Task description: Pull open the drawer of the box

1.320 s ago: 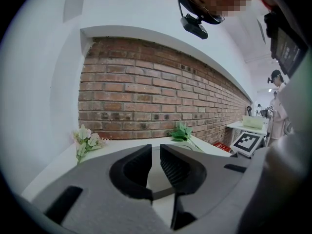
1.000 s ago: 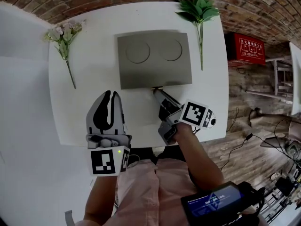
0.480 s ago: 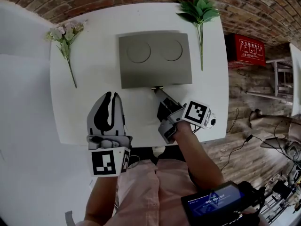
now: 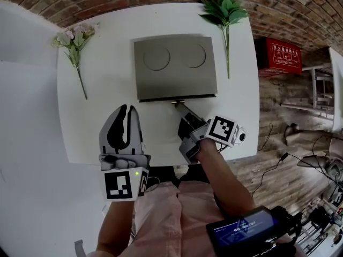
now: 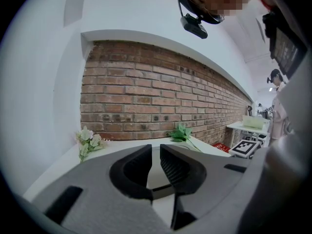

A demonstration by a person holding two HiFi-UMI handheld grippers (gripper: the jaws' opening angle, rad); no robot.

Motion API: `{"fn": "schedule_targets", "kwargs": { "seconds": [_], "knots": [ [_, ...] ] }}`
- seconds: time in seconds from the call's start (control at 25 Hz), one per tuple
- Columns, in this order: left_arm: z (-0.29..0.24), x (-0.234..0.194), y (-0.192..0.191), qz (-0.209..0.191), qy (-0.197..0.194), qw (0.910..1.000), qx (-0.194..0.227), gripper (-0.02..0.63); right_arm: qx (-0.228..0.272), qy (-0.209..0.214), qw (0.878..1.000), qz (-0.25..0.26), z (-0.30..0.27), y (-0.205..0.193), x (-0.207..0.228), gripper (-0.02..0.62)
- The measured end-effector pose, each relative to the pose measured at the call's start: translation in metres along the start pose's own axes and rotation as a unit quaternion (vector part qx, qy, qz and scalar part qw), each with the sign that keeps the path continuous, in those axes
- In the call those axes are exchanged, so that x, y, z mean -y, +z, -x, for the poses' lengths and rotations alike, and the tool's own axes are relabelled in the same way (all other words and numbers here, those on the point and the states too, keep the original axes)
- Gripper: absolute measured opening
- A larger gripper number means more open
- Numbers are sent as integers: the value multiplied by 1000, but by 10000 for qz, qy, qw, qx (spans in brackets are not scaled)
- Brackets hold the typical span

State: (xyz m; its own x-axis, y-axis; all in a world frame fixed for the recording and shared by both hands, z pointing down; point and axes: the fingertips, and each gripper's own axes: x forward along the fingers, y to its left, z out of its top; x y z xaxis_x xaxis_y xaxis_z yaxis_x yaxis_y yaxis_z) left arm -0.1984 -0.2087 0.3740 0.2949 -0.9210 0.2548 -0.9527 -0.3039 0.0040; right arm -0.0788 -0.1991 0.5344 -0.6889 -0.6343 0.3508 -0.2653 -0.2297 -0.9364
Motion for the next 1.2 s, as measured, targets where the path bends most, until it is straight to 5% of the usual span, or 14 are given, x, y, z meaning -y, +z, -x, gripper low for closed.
{"fn": "schedule_targets", "kwargs": {
  "seconds": [0.32, 0.52, 0.96, 1.2],
  "knots": [
    [3, 4, 0, -17, -22, 10000, 22, 49, 15, -261, 9996, -83, 9, -5, 9, 34],
    [5, 5, 2, -34, -18, 10000, 39, 49, 24, 39, 10000, 7, 6, -5, 4, 34],
    [18, 9, 6, -68, -15, 9999, 82, 49, 25, 18, 10000, -5, 17, -16, 5, 34],
    [21, 11, 6, -67, -47, 9999, 125, 50, 23, -303, 9994, -137, 25, -23, 13, 34]
  ]
}}
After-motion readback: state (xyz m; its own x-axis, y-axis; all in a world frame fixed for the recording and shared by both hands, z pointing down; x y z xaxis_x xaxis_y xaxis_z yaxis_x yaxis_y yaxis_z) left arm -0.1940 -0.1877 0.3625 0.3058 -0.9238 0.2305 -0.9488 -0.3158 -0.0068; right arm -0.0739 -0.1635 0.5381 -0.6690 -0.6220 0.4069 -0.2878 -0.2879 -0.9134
